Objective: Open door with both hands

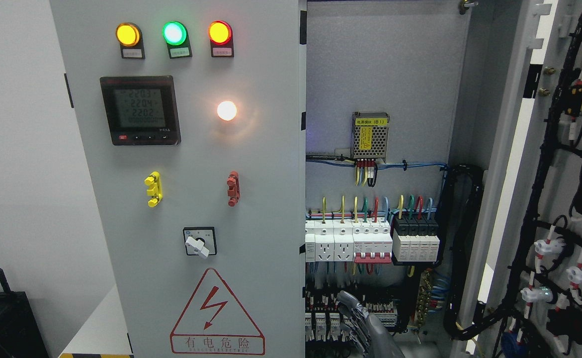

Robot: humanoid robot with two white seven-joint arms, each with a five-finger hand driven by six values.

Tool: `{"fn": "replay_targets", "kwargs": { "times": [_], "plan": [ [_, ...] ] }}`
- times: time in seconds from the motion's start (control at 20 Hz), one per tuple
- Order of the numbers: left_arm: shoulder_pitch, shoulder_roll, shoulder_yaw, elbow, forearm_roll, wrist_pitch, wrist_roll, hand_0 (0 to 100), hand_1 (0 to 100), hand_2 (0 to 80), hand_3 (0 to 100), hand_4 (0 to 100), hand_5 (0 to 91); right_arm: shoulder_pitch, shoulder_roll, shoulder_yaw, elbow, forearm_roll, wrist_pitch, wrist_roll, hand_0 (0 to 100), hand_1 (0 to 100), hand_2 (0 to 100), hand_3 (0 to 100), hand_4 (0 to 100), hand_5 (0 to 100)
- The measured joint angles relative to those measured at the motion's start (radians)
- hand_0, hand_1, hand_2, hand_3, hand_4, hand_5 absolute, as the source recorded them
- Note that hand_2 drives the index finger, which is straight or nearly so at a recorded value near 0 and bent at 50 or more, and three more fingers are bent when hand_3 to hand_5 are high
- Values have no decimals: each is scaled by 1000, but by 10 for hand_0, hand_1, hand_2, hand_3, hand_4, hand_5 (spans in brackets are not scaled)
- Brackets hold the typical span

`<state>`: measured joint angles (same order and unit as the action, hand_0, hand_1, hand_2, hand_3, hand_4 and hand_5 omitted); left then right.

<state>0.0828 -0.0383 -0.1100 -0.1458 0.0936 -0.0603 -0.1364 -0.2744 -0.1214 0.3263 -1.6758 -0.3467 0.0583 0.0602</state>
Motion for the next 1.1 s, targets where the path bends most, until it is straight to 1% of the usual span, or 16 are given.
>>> {"fn": "replay_targets", "kwargs": {
  "times": [0.45, 0.6, 0.8, 1.1],
  "plan": [
    [0, 0, 0, 0, 0, 4, 0, 0, 0, 0, 0, 30, 0, -65, -12, 34, 54, -16, 4, 4, 0, 0, 0, 0, 0, 0],
    [0, 0, 0, 0, 0, 5, 0, 0, 0, 0, 0, 30, 0, -84, -17, 45, 73, -36, 4, 20, 0, 0, 0, 0, 0, 0],
    [0, 0, 0, 0, 0, 2, 0, 0, 0, 0, 0, 30, 0, -109, -28, 60, 93, -56, 4, 29, 0, 0, 0, 0, 0, 0],
    [0, 0, 0, 0, 0, 1, 0, 0, 0, 0, 0, 30, 0, -128, -47, 81, 116, -84, 4, 30, 0, 0, 0, 0, 0, 0]
  ]
}}
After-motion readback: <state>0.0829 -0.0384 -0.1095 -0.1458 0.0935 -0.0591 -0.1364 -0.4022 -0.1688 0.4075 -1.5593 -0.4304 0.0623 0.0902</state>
